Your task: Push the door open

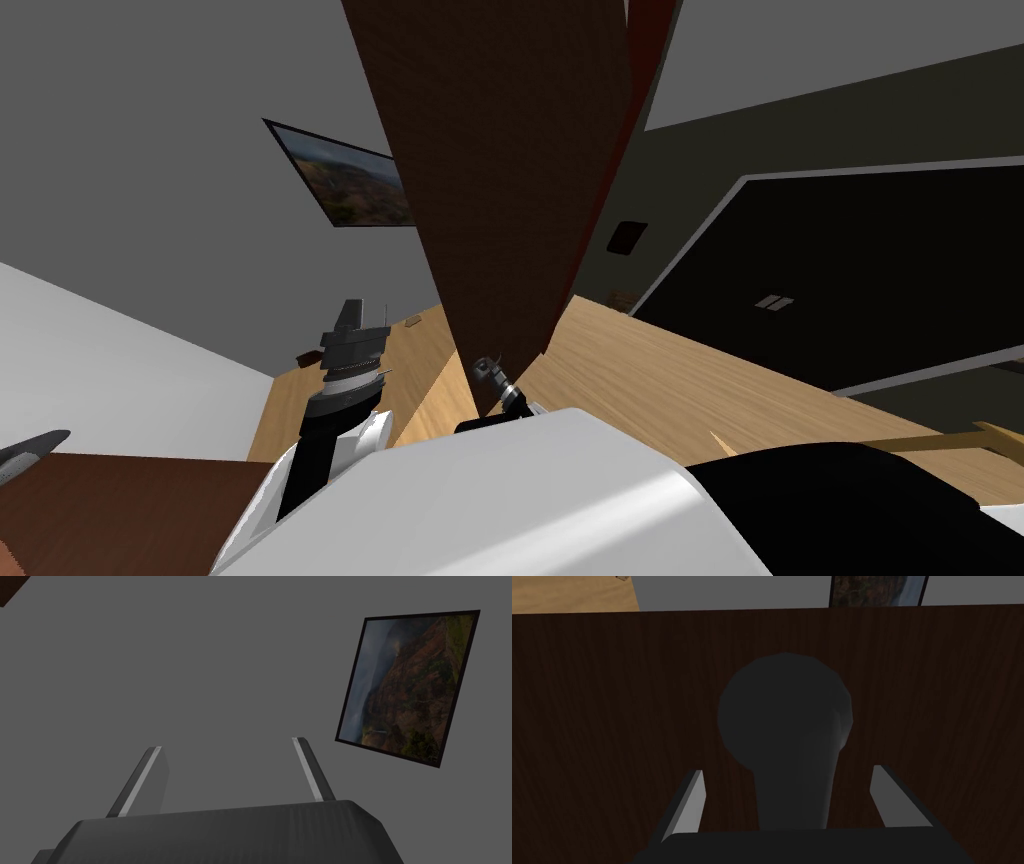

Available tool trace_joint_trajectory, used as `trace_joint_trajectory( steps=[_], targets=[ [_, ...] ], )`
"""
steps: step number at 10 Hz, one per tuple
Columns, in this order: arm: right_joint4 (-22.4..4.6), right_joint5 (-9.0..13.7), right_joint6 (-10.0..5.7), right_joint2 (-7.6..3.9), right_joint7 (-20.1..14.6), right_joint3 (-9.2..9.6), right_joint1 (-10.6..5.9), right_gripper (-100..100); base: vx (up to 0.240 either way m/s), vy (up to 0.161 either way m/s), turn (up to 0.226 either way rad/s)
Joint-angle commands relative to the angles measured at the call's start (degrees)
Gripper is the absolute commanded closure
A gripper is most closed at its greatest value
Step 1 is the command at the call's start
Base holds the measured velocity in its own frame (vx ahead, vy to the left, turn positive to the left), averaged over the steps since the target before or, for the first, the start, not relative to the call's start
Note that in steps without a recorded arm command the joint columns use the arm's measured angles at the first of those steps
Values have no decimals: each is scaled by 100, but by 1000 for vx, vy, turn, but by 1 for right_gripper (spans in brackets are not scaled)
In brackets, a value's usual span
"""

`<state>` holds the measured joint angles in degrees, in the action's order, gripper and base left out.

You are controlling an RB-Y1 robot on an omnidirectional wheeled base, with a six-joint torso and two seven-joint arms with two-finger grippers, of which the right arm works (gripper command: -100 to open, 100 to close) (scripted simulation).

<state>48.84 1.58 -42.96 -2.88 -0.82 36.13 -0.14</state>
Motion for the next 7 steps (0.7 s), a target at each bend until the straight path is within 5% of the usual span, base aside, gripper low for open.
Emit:
trace_joint_trajectory(
  steps=[1, 7],
  targets=[
    [-1, 0, 0, -4, -1, 1, 3, 100, -11, -5, -3],
    [-28, 31, 11, -44, 22, -107, -24, 100, -1, 2, -7]
  ],
)
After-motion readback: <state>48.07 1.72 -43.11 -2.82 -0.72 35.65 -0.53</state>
